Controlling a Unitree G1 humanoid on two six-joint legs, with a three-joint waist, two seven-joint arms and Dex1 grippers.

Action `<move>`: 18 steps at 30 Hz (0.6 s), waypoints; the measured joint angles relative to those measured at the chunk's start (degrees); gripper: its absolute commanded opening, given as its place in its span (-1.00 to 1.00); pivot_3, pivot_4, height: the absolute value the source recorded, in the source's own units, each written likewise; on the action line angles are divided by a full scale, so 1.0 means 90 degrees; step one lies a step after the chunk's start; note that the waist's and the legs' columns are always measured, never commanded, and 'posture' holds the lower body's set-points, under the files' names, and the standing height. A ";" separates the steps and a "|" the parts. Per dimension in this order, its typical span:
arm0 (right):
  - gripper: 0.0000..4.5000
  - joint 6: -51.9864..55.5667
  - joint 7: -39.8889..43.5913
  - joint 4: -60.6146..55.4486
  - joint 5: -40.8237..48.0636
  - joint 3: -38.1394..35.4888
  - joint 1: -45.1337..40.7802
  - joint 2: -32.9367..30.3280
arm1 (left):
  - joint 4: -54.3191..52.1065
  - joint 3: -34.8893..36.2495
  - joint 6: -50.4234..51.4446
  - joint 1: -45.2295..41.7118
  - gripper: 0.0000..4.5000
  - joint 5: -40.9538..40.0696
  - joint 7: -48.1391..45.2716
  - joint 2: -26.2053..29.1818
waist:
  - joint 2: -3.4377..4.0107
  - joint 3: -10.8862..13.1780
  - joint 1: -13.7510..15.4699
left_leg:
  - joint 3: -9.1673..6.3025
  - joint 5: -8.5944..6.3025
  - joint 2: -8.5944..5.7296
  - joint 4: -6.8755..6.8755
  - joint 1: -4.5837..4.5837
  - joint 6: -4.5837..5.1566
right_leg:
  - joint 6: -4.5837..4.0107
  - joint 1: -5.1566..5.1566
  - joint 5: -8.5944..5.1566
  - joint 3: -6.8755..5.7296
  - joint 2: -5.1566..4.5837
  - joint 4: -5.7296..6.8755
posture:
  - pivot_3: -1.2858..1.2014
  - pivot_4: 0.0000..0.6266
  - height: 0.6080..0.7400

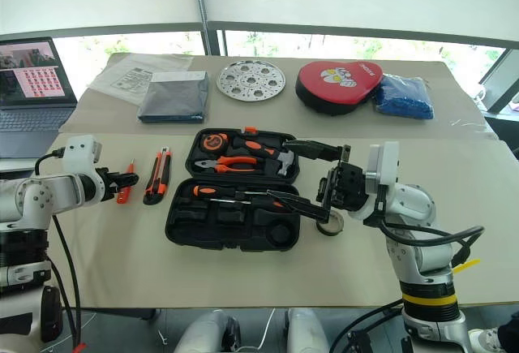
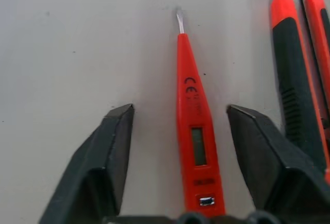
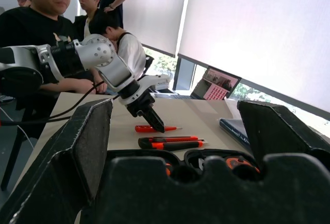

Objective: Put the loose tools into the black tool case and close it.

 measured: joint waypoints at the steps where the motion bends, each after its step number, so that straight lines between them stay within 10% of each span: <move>1: 1.00 0.0010 -0.0030 0.0000 0.0001 -0.0001 -0.0004 -0.0003 | -0.0021 0.0003 0.0000 0.0047 -0.36 0.0029 -0.0033 0.0034 | 0.0000 0.0000 0.0001 | 0.0000 0.0000 0.0000 0.0000 0.0001 0.0000 | 0.0000 0.0000 0.0000 0.0001 0.0000 0.0002 | 0.03 -0.52 1.00; 4: 1.00 0.0042 -0.0050 0.0001 0.0004 0.0002 -0.0053 -0.0043 | -0.0164 0.0137 -0.0005 0.0286 -0.80 0.0042 -0.0212 0.0136 | 0.0000 0.0000 -0.0023 | 0.0001 0.0000 0.0003 -0.0001 0.0005 0.0000 | 0.0000 -0.0001 0.0000 0.0005 0.0001 0.0007 | 0.03 -0.52 1.00; 9: 1.00 0.0145 -0.0114 0.0000 0.0012 -0.0002 -0.0198 -0.0138 | -0.0257 0.0493 -0.0624 0.0639 -0.80 0.0033 -0.0621 0.0152 | -0.0003 0.0002 -0.0054 | -0.0001 0.0000 0.0006 -0.0001 -0.0003 0.0000 | -0.0001 -0.0009 0.0000 0.0001 0.0000 0.0009 | 0.03 -0.52 1.00; 18: 1.00 0.1447 0.0134 -0.0473 0.0609 -0.0220 -0.0092 -0.1698 | -0.2042 -0.1150 -0.4013 0.0995 -0.80 0.0208 -0.5676 0.1915 | -0.0007 0.0018 0.0074 | 0.0013 -0.0016 -0.0007 -0.0002 -0.0011 0.0025 | -0.0011 -0.0009 -0.0006 -0.0016 -0.0039 -0.0013 | 0.03 -0.52 1.00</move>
